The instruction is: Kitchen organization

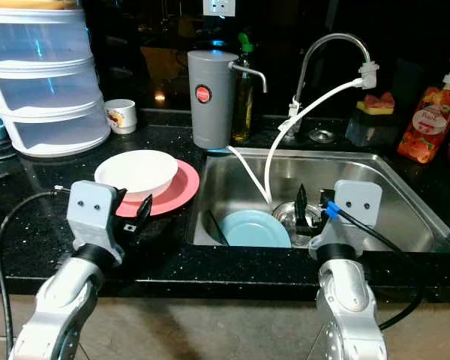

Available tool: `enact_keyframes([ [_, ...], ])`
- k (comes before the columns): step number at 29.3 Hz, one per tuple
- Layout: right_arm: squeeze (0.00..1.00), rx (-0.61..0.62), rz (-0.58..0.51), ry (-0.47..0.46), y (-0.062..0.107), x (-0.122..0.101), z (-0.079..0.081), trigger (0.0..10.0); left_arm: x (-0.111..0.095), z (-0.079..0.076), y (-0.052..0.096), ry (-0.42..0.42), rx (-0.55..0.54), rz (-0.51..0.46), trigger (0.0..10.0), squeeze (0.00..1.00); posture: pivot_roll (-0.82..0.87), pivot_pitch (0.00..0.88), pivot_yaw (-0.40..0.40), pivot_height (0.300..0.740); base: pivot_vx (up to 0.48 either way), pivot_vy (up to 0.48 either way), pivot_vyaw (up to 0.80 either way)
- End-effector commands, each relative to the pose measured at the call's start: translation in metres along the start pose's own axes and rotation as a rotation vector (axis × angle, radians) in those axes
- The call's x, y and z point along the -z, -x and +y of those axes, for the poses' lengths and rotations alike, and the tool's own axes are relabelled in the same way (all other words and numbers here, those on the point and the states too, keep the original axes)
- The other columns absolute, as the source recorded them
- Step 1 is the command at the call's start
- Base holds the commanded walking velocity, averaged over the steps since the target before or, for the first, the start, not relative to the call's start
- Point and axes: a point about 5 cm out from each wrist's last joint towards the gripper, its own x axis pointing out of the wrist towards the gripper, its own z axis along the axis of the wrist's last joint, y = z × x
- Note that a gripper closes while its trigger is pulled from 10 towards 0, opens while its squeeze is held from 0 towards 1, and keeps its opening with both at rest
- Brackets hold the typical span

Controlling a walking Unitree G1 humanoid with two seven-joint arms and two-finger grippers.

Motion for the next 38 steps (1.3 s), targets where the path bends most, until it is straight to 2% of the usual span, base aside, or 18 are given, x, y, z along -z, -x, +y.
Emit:
enact_keyframes([
  [1, 0.0, 0.005, 0.01, -0.004, -0.001, 0.004, -0.001, 10.0, 0.004, 0.0, 0.001, -0.021, 0.002, 0.015, 10.0, 0.0, 0.08, 0.048, -0.055, 0.74, 0.0, 0.0, 0.0],
  [23, 0.0, -0.017, 0.035, -0.016, 0.002, 0.01, 0.007, 10.0, 0.009, -0.002, 0.004, -0.016, -0.009, 0.031, 10.0, 0.0, 0.07, 0.023, -0.064, 0.74, 0.0, 0.0, 0.0],
  [38, 0.0, -0.01, 0.055, -0.004, 0.005, 0.017, 0.005, 10.0, 0.018, -0.005, 0.007, -0.012, -0.001, 0.049, 10.0, 0.0, 0.06, 0.0, -0.057, 0.74, 0.0, 0.0, 0.0],
])
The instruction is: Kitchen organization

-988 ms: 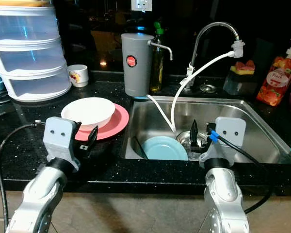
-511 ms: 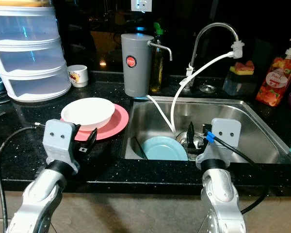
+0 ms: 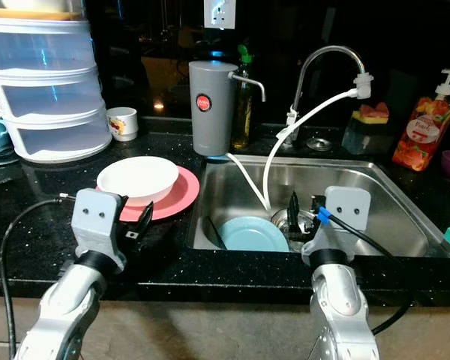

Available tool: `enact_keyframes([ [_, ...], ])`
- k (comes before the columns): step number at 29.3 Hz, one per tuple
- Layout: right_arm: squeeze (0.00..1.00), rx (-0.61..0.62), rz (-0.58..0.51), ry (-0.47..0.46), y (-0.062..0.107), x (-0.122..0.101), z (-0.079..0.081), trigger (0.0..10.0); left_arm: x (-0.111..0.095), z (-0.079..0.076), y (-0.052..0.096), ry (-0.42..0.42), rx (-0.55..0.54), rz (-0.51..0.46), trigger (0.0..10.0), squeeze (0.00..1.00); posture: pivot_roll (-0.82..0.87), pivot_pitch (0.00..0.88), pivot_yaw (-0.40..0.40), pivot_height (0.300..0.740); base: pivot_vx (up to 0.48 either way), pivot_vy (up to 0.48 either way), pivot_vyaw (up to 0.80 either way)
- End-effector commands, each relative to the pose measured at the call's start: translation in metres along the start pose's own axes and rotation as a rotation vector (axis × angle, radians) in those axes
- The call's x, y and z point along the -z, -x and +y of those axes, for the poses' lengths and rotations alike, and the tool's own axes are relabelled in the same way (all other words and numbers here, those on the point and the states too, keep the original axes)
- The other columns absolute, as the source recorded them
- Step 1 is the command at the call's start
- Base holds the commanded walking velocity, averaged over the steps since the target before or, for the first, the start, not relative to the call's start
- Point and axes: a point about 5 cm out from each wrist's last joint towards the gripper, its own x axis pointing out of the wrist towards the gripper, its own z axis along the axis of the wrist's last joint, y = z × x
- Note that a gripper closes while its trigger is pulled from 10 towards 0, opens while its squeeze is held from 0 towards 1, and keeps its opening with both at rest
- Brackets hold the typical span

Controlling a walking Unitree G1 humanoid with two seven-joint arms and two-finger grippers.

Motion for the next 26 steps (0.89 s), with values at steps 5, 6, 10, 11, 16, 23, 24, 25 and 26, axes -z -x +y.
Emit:
enact_keyframes([
  [5, 0.0, 0.011, 0.011, 0.011, 0.0, 0.006, -0.003, 10.0, 0.01, -0.004, -0.002, 0.003, 0.011, 0.023, 10.0, 0.0, 0.06, 0.0, -0.061, 0.74, 0.0, 0.0, 0.0],
  [6, 0.0, 0.012, 0.01, 0.012, 0.0, 0.007, -0.003, 10.0, 0.01, -0.005, -0.003, 0.004, 0.011, 0.022, 10.0, 0.0, 0.06, 0.0, -0.062, 0.74, 0.0, 0.0, 0.0],
  [10, 0.0, 0.013, 0.005, 0.016, -0.001, 0.006, -0.005, 10.0, 0.012, -0.005, -0.003, 0.005, 0.011, 0.022, 10.0, 0.0, 0.05, 0.0, -0.063, 0.74, 0.0, 0.0, 0.0],
  [11, 0.0, 0.014, 0.003, 0.016, -0.002, 0.006, -0.005, 10.0, 0.012, -0.006, -0.003, 0.005, 0.011, 0.021, 10.0, 0.0, 0.05, 0.0, -0.064, 0.74, 0.0, 0.0, 0.0],
  [16, 0.0, 0.009, -0.004, 0.014, -0.003, 0.006, -0.003, 10.0, 0.012, -0.007, -0.006, 0.008, 0.012, 0.011, 10.0, 0.0, 0.06, 0.0, -0.071, 0.74, 0.0, 0.0, 0.0],
  [23, 0.0, -0.021, -0.008, 0.006, -0.01, 0.006, 0.001, 10.0, 0.01, -0.003, -0.006, 0.0, -0.02, -0.009, 10.0, 0.0, 0.1, 0.0, -0.106, 0.74, 0.0, 0.0, 0.0],
  [24, 0.0, -0.026, -0.008, 0.005, -0.011, 0.007, 0.002, 10.0, 0.01, -0.002, -0.005, -0.001, -0.025, -0.01, 10.0, 0.0, 0.1, 0.0, -0.106, 0.74, 0.0, 0.0, 0.0],
  [25, 0.0, -0.029, -0.007, 0.004, -0.011, 0.007, 0.003, 10.0, 0.01, -0.002, -0.005, -0.001, -0.029, -0.011, 10.0, 0.0, 0.1, 0.0, -0.106, 0.74, 0.0, 0.0, 0.0],
  [26, 0.0, -0.029, -0.007, 0.004, -0.011, 0.007, 0.003, 10.0, 0.01, -0.002, -0.005, -0.001, -0.029, -0.011, 10.0, 0.0, 0.1, 0.0, -0.106, 0.74, 0.0, 0.0, 0.0],
])
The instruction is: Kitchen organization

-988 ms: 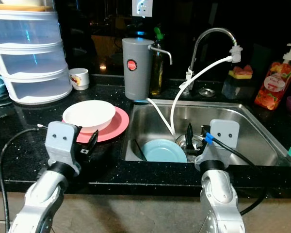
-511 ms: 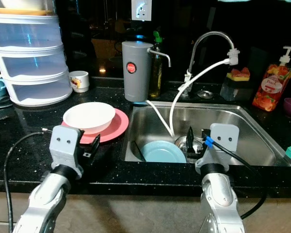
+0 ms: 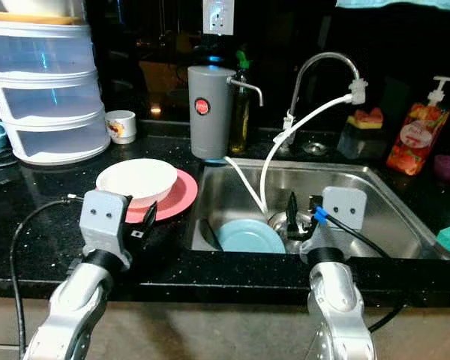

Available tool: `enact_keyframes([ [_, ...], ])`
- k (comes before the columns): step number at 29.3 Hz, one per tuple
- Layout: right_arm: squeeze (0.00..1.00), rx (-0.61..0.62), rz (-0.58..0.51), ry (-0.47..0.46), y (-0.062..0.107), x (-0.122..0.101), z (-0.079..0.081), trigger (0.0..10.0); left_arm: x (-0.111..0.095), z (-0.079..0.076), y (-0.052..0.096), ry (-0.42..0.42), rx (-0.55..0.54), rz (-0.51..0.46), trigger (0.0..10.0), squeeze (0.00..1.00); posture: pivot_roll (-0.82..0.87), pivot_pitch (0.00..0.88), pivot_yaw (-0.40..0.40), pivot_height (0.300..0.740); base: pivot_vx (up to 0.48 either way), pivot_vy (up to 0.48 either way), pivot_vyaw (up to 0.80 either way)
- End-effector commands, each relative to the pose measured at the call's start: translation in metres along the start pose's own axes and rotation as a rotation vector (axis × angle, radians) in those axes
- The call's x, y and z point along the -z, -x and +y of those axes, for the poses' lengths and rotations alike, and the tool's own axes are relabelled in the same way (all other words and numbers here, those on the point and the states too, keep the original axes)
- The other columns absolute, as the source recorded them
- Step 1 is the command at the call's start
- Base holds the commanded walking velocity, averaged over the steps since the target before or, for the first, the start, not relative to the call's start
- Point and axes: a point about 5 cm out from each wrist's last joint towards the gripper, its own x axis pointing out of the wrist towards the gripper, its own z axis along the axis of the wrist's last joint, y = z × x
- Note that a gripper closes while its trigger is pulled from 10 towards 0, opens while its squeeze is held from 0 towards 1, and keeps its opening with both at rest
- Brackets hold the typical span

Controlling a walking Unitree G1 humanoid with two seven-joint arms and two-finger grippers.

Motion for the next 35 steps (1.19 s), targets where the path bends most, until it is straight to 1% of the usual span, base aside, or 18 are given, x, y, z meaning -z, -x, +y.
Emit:
enact_keyframes([
  [1, 0.0, -0.016, 0.007, 0.001, -0.004, 0.002, 0.002, 10.0, 0.002, 0.002, 0.004, -0.005, -0.019, 0.005, 10.0, 0.0, 0.12, 0.0, -0.125, 0.74, 0.0, 0.0, 0.0],
  [3, 0.0, -0.044, 0.009, -0.005, -0.008, 0.003, 0.006, 10.0, 0.002, 0.006, 0.008, -0.017, -0.048, 0.005, 10.0, 0.0, 0.17, 0.0, -0.16, 0.74, 0.0, 0.0, 0.0],
  [5, 0.0, -0.069, 0.009, -0.012, -0.013, 0.004, 0.009, 10.0, 0.001, 0.011, 0.012, -0.032, -0.076, 0.003, 10.0, 0.0, 0.19, 0.0, -0.175, 0.74, 0.0, 0.0, 0.0],
  [6, 0.0, -0.069, 0.009, -0.012, -0.013, 0.004, 0.009, 10.0, 0.001, 0.011, 0.012, -0.032, -0.076, 0.003, 10.0, 0.0, 0.19, 0.0, -0.175, 0.74, 0.0, 0.0, 0.0],
  [7, 0.0, -0.088, 0.008, -0.017, -0.017, 0.004, 0.012, 10.0, 0.0, 0.015, 0.016, -0.042, -0.102, -0.003, 10.0, 0.0, 0.22, 0.0, -0.195, 0.74, 0.0, 0.0, 0.0],
  [8, 0.0, -0.088, 0.008, -0.017, -0.017, 0.004, 0.012, 10.0, 0.0, 0.015, 0.016, -0.042, -0.102, -0.003, 10.0, 0.0, 0.22, 0.0, -0.195, 0.74, 0.0, 0.0, 0.0],
  [11, 0.0, -0.119, 0.002, -0.024, -0.026, 0.004, 0.018, 10.0, -0.004, 0.021, 0.022, -0.054, -0.149, -0.013, 10.0, 0.0, 0.26, 0.0, -0.223, 0.74, 0.0, 0.0, 0.0],
  [15, 0.0, -0.125, -0.009, -0.031, -0.032, 0.001, 0.019, 10.0, -0.009, 0.024, 0.023, -0.055, -0.167, -0.032, 10.0, 0.0, 0.27, 0.0, -0.229, 0.74, 0.0, 0.0, 0.0],
  [16, 0.0, -0.121, -0.022, -0.038, -0.037, -0.002, 0.019, 10.0, -0.017, 0.023, 0.022, -0.063, -0.166, -0.059, 10.0, 0.0, 0.28, 0.0, -0.231, 0.74, 0.0, 0.0, 0.0],
  [18, 0.0, -0.121, -0.022, -0.038, -0.037, -0.002, 0.019, 10.0, -0.017, 0.023, 0.022, -0.063, -0.166, -0.059, 10.0, 0.0, 0.28, 0.0, -0.231, 0.74, 0.0, 0.0, 0.0],
  [22, 0.0, -0.122, -0.032, -0.044, -0.038, -0.002, 0.02, 10.0, -0.028, 0.016, 0.017, -0.129, -0.109, -0.114, 10.0, 0.0, 0.28, 0.0, -0.226, 0.74, 0.0, 0.0, 0.0],
  [24, 0.0, -0.121, -0.035, -0.046, -0.039, -0.001, 0.02, 10.0, -0.031, 0.013, 0.015, -0.144, -0.091, -0.13, 10.0, 0.0, 0.28, 0.0, -0.223, 0.74, 0.0, 0.0, 0.0],
  [26, 0.0, -0.112, -0.046, -0.051, -0.04, -0.003, 0.02, 10.0, -0.034, 0.008, 0.011, -0.144, -0.069, -0.148, 10.0, 0.0, 0.28, 0.0, -0.214, 0.74, 0.0, 0.0, 0.0],
  [32, 0.0, -0.089, -0.086, -0.061, -0.043, -0.009, 0.018, 10.0, -0.044, -0.004, -0.002, -0.096, -0.01, -0.198, 10.0, 0.0, 0.25, 0.0, -0.193, 0.74, 0.0, 0.0, 0.0],
  [35, 0.0, -0.086, -0.093, -0.06, -0.043, -0.008, 0.018, 10.0, -0.043, -0.008, -0.005, -0.088, 0.012, -0.203, 10.0, 0.0, 0.24, 0.0, -0.185, 0.74, 0.0, 0.0, 0.0],
])
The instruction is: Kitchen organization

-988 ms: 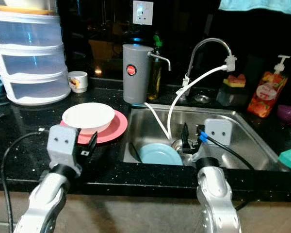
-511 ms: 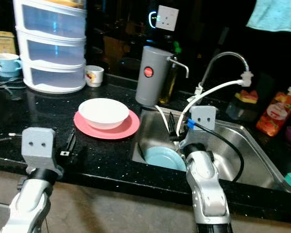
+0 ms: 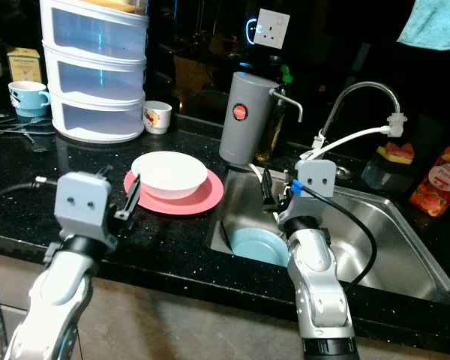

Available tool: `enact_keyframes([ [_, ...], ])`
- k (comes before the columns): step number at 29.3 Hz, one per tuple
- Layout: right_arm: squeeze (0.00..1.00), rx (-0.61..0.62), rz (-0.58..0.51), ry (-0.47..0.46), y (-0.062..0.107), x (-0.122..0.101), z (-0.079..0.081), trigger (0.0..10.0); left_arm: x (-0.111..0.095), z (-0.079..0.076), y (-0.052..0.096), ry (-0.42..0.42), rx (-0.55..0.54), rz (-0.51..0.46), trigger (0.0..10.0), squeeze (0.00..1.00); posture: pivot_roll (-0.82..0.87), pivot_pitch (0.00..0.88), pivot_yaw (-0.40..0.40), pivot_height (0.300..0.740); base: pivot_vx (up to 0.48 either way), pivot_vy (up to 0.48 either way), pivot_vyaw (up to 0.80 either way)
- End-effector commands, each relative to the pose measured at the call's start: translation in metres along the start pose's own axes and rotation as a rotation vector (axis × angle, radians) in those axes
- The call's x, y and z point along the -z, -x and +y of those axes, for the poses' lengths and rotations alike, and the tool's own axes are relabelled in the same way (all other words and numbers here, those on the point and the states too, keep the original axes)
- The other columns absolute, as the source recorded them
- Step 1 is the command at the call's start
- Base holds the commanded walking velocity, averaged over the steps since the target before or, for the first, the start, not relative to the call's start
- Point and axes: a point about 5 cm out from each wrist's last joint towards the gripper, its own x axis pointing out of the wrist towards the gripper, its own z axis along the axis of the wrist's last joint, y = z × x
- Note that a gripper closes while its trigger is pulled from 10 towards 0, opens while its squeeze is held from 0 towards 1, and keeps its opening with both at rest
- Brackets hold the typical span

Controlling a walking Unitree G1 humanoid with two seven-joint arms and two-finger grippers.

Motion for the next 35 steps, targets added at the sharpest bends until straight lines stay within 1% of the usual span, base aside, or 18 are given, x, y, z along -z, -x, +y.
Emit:
enact_keyframes([
  [1, 0.0, 0.033, -0.002, -0.002, 0.001, 0.002, -0.007, 10.0, 0.003, -0.01, -0.002, 0.029, 0.043, 0.004, 10.0, 0.0, 0.23, 0.0, -0.181, 0.74, 0.0, 0.0, 0.0],
  [3, 0.0, 0.04, -0.003, 0.0, 0.001, 0.003, -0.008, 10.0, 0.004, -0.012, -0.003, 0.037, 0.054, 0.004, 10.0, 0.0, 0.22, 0.0, -0.177, 0.74, 0.0, 0.0, 0.0],
  [5, 0.0, 0.058, -0.005, 0.003, 0.003, 0.005, -0.01, 10.0, 0.008, -0.016, -0.003, 0.069, 0.071, 0.018, 10.0, 0.0, 0.21, 0.0, -0.167, 0.74, 0.0, 0.0, 0.0],
  [9, 0.0, 0.08, -0.007, 0.009, 0.009, 0.006, -0.015, 10.0, 0.016, -0.017, 0.003, 0.132, 0.077, 0.064, 10.0, 0.0, 0.19, 0.0, -0.152, 0.74, 0.0, 0.0, 0.0],
  [11, 0.0, 0.096, -0.008, 0.017, 0.013, 0.005, -0.019, 10.0, 0.019, -0.011, 0.006, 0.123, 0.067, 0.076, 10.0, 0.0, 0.19, 0.0, -0.14, 0.74, 0.0, 0.0, 0.0],
  [15, 0.0, 0.124, -0.007, 0.027, 0.017, 0.006, -0.026, 10.0, 0.024, -0.001, 0.009, 0.105, 0.034, 0.092, 10.0, 0.0, 0.18, 0.0, -0.142, 0.74, 0.0, 0.0, 0.0],
  [19, 0.0, 0.126, -0.007, 0.029, 0.017, 0.006, -0.027, 10.0, 0.025, 0.0, 0.008, 0.097, 0.031, 0.093, 10.0, 0.0, 0.18, 0.0, -0.143, 0.74, 0.0, 0.0, 0.0],
  [20, 0.0, 0.127, -0.017, 0.028, 0.016, 0.003, -0.026, 10.0, 0.026, 0.0, 0.007, 0.077, 0.028, 0.089, 10.0, 0.0, 0.16, 0.0, -0.14, 0.74, 0.0, 0.0, 0.0],
  [30, 0.0, 0.138, -0.04, 0.033, 0.015, -0.004, -0.027, 10.0, 0.027, 0.0, 0.001, 0.081, 0.02, 0.08, 10.0, 0.0, 0.14, 0.0, -0.132, 0.74, 0.0, 0.0, 0.0],
  [35, 0.0, 0.135, -0.039, 0.037, 0.016, -0.004, -0.027, 10.0, 0.033, -0.001, 0.002, 0.084, 0.019, 0.112, 10.0, 0.0, 0.13, 0.0, -0.126, 0.74, 0.0, 0.0, 0.0],
])
